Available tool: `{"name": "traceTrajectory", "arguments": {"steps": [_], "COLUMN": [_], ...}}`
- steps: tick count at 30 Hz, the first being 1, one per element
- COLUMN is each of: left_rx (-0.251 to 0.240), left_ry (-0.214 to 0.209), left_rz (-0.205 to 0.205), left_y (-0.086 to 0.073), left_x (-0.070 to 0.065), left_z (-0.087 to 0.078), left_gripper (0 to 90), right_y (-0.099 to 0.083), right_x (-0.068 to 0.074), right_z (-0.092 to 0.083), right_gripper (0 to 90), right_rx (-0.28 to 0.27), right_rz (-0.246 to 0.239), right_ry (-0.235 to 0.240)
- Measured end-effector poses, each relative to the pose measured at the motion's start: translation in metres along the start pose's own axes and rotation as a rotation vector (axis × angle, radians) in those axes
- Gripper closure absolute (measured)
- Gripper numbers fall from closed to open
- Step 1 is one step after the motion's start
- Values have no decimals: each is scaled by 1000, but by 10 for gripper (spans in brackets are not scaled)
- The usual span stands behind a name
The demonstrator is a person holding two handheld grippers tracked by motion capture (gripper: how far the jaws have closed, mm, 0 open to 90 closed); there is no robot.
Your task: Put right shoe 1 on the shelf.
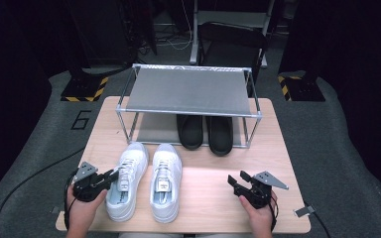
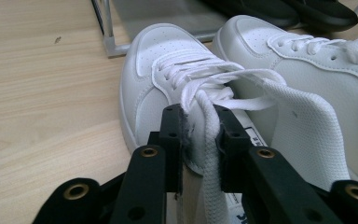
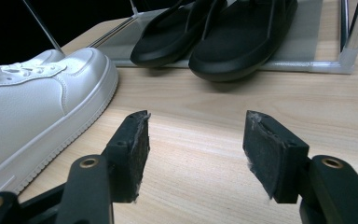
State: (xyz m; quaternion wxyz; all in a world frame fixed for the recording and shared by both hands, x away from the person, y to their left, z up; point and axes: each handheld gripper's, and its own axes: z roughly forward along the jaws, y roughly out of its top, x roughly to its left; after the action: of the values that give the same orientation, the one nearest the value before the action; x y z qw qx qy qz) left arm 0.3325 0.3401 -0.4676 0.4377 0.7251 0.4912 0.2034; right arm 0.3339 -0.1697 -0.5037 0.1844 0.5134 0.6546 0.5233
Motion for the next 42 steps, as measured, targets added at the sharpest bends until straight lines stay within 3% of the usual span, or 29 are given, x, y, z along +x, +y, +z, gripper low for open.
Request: {"name": "traceTrajectory", "arguments": {"steps": [4,7,10,12,13,16,19,24,27,33,36,42], "left_rx": [-21,-43,-66,-73,-65,-63,-37,-31,-2,6,8,-16], "left_ry": [-29,-56,-69,-69,-57,-47,-10,-16,-25,-32,-53,-44], "left_rz": [-25,-4,-7,7,59,74,62,-3,18,35,8,-22], "left_y": [-2,-5,-9,-10,-10,-11,-13,-16,-17,-18,-21,-25], "left_x": [4,7,9,8,7,6,3,7,10,9,12,10], "left_z": [0,3,5,6,6,7,7,6,5,5,6,5], "left_gripper": [764,703,664,653,652,653,652,591,547,555,553,584], "right_y": [-1,-2,-3,-4,-4,-4,-5,-5,-5,-6,-6,-6], "right_x": [0,1,0,0,0,-1,-2,-2,-2,-3,-3,-4], "right_z": [1,2,4,5,4,5,4,5,5,5,5,7], "right_gripper": [407,408,408,409,409,409,409,410,411,411,412,411], "right_rx": [1,2,10,10,20,11,13,20,24,26,25,23], "right_rz": [-5,6,9,7,21,24,28,38,33,46,43,34], "right_ry": [3,10,9,16,16,23,24,23,26,27,26,30]}}
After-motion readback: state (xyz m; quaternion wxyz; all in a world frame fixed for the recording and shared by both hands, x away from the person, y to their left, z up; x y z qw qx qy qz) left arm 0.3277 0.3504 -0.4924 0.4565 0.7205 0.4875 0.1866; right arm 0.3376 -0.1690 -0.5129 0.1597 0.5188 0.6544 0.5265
